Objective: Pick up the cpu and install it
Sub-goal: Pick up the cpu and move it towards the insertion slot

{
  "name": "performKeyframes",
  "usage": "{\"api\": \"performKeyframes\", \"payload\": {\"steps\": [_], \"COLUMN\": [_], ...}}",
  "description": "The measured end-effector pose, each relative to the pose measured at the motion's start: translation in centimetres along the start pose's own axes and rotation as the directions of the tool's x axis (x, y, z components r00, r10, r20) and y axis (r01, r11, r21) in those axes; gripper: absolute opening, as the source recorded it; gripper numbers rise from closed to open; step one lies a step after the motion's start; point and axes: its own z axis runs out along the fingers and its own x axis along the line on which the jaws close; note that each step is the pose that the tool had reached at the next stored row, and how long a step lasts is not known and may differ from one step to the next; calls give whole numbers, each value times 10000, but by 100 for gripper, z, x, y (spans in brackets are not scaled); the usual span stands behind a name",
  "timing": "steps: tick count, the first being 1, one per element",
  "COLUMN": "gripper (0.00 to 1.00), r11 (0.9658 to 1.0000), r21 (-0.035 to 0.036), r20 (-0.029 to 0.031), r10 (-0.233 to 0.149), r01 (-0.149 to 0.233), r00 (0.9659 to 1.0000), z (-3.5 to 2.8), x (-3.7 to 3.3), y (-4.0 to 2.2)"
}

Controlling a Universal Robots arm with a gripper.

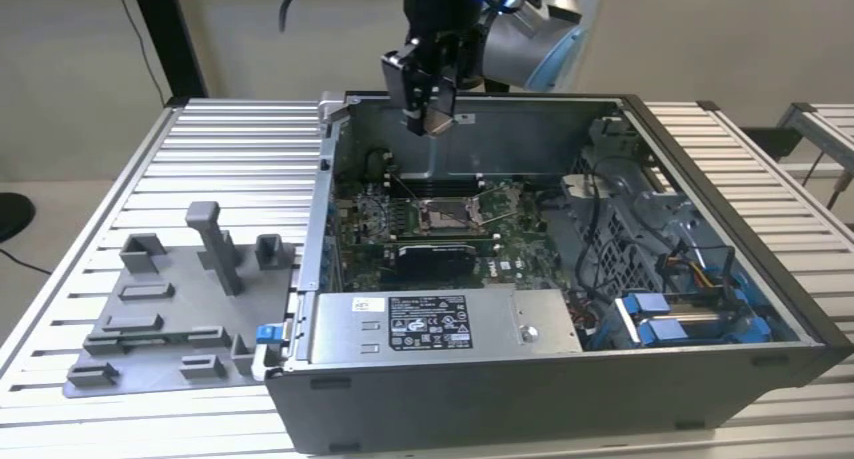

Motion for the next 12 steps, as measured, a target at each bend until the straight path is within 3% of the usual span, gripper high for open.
{"api": "performKeyframes", "payload": {"steps": [3, 6, 9, 12], "gripper": [0, 0, 0, 0], "r11": [9986, 9942, 9870, 9766], "r21": [12, 22, 32, 40], "r20": [28, 56, 86, 114], "r10": [533, 1076, 1609, 2148], "r01": [-533, -1076, -1609, -2149], "r00": [9986, 9942, 9869, 9766], "z": [1, 3, 5, 8], "x": [0, 0, 0, 1], "y": [0, 0, 0, -1]}}
